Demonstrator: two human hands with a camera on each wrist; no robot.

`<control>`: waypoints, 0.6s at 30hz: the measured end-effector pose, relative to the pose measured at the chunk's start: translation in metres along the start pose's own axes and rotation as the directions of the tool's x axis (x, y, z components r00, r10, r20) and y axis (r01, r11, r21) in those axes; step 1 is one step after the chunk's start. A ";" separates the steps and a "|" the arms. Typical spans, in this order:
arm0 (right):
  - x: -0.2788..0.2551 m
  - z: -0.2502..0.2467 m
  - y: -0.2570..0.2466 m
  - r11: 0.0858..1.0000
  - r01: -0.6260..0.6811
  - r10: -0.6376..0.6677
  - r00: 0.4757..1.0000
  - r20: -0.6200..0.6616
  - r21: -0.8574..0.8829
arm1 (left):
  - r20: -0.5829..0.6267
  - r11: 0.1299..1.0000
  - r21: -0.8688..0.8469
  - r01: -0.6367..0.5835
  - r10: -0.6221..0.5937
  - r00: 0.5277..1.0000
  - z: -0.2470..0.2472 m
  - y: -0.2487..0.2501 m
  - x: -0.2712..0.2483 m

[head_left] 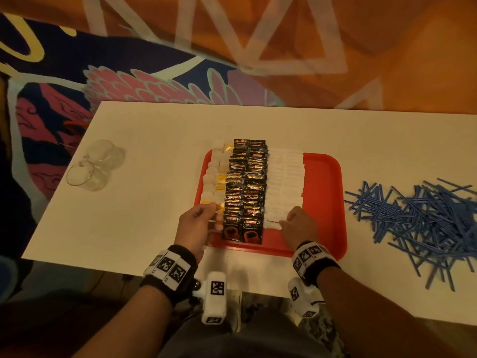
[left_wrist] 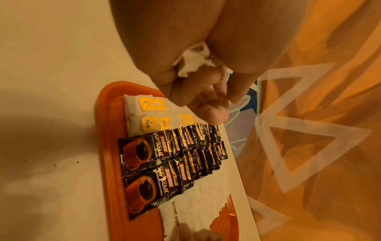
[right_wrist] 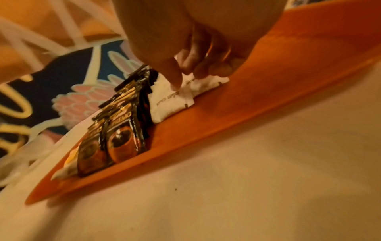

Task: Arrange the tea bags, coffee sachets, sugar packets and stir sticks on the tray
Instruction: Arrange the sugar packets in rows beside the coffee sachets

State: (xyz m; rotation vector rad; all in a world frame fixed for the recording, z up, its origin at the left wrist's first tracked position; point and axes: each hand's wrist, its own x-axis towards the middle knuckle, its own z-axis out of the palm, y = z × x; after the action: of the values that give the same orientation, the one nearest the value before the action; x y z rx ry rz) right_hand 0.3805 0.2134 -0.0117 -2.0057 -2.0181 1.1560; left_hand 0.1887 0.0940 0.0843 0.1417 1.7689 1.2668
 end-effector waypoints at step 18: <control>-0.020 -0.022 -0.033 0.946 0.284 -0.289 0.957 0.015 0.155 | 0.084 0.988 -0.140 0.058 -0.047 0.995 0.020 0.018 -0.002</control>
State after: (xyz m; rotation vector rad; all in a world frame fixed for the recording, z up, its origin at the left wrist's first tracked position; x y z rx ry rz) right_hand 0.3673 0.2103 0.0306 -1.5683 -2.0810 1.2455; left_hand 0.1973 0.1144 0.0988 0.0632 1.5979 1.3262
